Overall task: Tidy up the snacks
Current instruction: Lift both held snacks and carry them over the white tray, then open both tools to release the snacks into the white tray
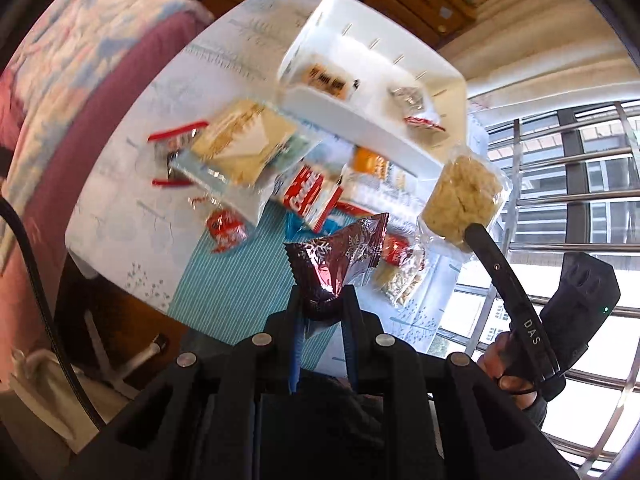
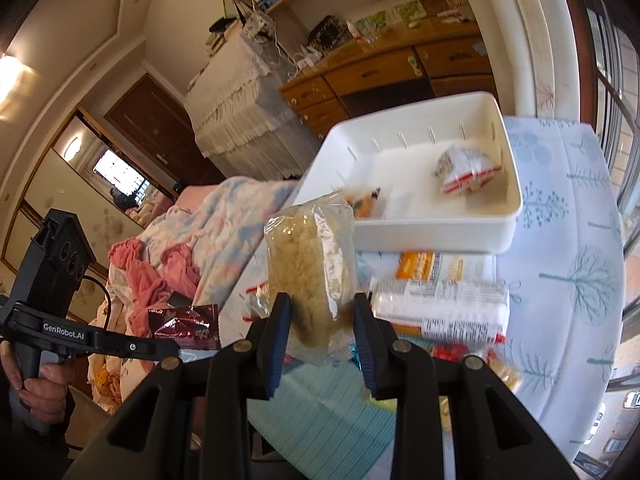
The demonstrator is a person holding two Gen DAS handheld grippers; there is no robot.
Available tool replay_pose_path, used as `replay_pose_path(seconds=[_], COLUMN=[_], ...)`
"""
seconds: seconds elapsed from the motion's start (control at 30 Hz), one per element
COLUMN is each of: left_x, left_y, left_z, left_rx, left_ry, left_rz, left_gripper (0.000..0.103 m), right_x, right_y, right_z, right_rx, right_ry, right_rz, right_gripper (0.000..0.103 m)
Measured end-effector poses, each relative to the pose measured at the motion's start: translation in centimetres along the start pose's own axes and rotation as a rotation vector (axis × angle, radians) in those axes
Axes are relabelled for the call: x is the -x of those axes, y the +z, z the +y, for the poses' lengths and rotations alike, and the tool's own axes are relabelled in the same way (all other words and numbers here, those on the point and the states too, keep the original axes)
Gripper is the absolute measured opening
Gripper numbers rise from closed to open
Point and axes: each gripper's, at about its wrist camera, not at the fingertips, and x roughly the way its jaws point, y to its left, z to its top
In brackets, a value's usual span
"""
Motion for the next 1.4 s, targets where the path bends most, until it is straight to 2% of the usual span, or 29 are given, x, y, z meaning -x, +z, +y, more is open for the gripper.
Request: replay_pose_path(seconds=[0.2, 0.57, 0.93, 1.17, 1.2, 1.23, 1.27, 1.33, 1.4], left_x=[2.3, 4.8, 2.2, -0.5, -0.7, -0.7, -0.8, -0.9, -0.9], left_y=[3.0, 11.0, 18.2, 20.0, 20.0, 20.0, 20.1, 20.0, 19.8], left_z=[-2.5, -6.0, -8.5, -9.7, -9.9, -10.1, -10.3, -10.6, -10.6], left_rx=[-0.091, -0.199, -0.322, -0.42, -0.435, -0.448, -0.461, -0.47, -0.476], left_ry=[0.006, -0.027, -0.047, -0.068, -0.065, -0.056, -0.041, -0.014, -0.014], left_rz=[-0.053, -0.162, -0.289, -0.354, -0.367, -0.377, -0.394, -0.418, -0.43], left_gripper=[0.015, 0.015, 0.015, 0.016, 0.019, 0.029, 0.035, 0.061, 0.067], right_x=[1.0, 0.8, -1.9, -4.3, -4.6, -4.8, -5.0, -5.5, -5.6], right_y=[2.1, 6.0, 9.3, 10.5, 10.7, 10.7, 10.8, 11.0, 11.0], right_z=[0.3, -0.2, -0.9, -1.0, -1.2, -1.3, -1.5, -1.8, -2.3], right_rx=[-0.013, -0.01, 0.013, 0.046, 0.043, 0.039, 0.027, -0.006, -0.037], right_ry=[-0.028, -0.177, -0.273, -0.314, -0.316, -0.316, -0.316, -0.311, -0.302], right_rz=[-0.084, -0.188, -0.252, -0.248, -0.248, -0.245, -0.236, -0.212, -0.204], right_gripper=[0.031, 0.031, 0.031, 0.032, 0.032, 0.033, 0.033, 0.037, 0.045])
